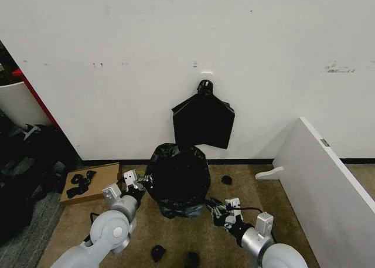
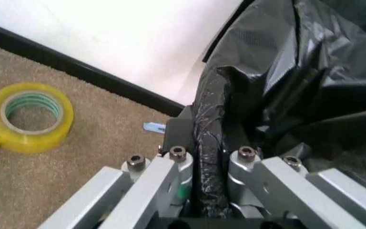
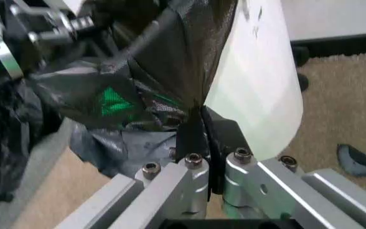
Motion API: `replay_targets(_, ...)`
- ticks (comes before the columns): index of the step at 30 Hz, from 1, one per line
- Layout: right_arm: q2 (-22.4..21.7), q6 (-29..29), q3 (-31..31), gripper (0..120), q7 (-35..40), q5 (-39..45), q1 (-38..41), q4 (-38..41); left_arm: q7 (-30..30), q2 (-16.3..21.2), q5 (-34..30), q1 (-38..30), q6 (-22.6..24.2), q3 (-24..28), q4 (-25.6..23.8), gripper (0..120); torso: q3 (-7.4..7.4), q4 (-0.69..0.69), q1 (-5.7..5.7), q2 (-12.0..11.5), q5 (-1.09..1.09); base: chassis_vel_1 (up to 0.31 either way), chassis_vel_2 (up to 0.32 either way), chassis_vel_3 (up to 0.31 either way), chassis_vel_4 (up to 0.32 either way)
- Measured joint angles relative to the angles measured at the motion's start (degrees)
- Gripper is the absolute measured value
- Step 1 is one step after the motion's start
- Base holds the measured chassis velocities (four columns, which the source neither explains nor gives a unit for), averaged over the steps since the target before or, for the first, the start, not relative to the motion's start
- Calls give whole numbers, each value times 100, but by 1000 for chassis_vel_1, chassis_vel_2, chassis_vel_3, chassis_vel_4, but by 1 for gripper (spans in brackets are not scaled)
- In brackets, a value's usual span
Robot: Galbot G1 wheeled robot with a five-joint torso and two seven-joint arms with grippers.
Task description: Place the garbage bag over the trash bin.
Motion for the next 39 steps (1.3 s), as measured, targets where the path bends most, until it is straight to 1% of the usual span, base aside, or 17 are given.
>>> replay_targets(15, -27, -15, -47, 0, 57, -209, 24, -82, -34, -22, -9, 31, -18, 21, 46, 4, 0, 0, 0, 0, 0, 0, 0, 0, 0)
replay_targets(16, -30, 15, -37, 7, 72, -220, 31, -82, -61, -31, -9, 18, -16, 21, 68, 4, 0, 0, 0, 0, 0, 0, 0, 0, 0)
replay_targets(17, -34, 33, -25, 10, 79, -245, 34, -83, -85, -37, -9, 6, -12, 21, 86, 4, 0, 0, 0, 0, 0, 0, 0, 0, 0)
replay_targets(19, -46, 80, 15, 16, 83, -327, 37, -89, -198, -58, -5, -44, 15, 22, 145, 4, 0, 1, 0, 0, 0, 0, 0, 0, 0)
replay_targets(20, -46, 80, 15, 16, 83, -327, 37, -89, -198, -58, -5, -44, 15, 22, 145, 4, 0, 1, 0, 0, 0, 0, 0, 0, 0)
replay_targets(22, -80, 128, 61, 25, 50, -419, 31, -90, -424, -83, 1, -143, 79, 24, 265, 4, 0, 0, 0, 0, 0, 0, 0, 0, 0)
replay_targets(23, -101, 152, 93, 32, 6, -465, 15, -81, -573, -98, 0, -207, 125, 34, 345, 4, 0, 0, 0, 0, 0, 0, 0, 0, 0)
replay_targets(24, -107, 172, 118, 35, -20, -501, 0, -68, -686, -113, -3, -250, 167, 51, 401, 4, 0, 0, 0, 0, 0, 0, 0, 0, 0)
replay_targets(25, -107, 172, 118, 35, -20, -501, 0, -68, -686, -113, -3, -250, 167, 51, 401, 4, 0, 0, 0, 0, 0, 0, 0, 0, 0)
replay_targets(28, -90, 231, 250, 48, -54, -578, -68, 0, -843, -152, -12, -317, 270, 169, 506, 4, 0, 1, 0, 0, 1, 0, 0, 0, 0)
replay_targets(32, -20, 289, 555, 63, -84, -530, -215, 162, -733, -273, 72, -420, 301, 338, 612, 4, 0, -1, 0, 0, 0, 0, 0, 0, 0)
replay_targets(33, -20, 289, 555, 63, -84, -530, -215, 162, -733, -273, 72, -420, 301, 338, 612, 4, 0, -1, 0, 0, 0, 0, 0, 0, 0)
replay_targets(35, 11, 292, 705, 73, -84, -432, -226, 215, -656, -350, 179, -492, 292, 378, 716, 4, 0, -2, 0, 0, 0, 0, 0, 0, 0)
replay_targets(36, 19, 293, 758, 76, -80, -365, -199, 236, -617, -390, 223, -502, 273, 386, 777, 4, 0, -2, 0, 0, 0, 0, 0, 0, 0)
replay_targets(38, 29, 291, 828, 86, -72, -264, -152, 274, -549, -434, 277, -502, 238, 397, 849, 4, 0, 2, 0, 0, 1, 0, 0, 0, 0)
replay_targets(39, 29, 291, 828, 86, -72, -264, -152, 274, -549, -434, 277, -502, 238, 397, 849, 4, 0, 2, 0, 0, 1, 0, 0, 0, 0)
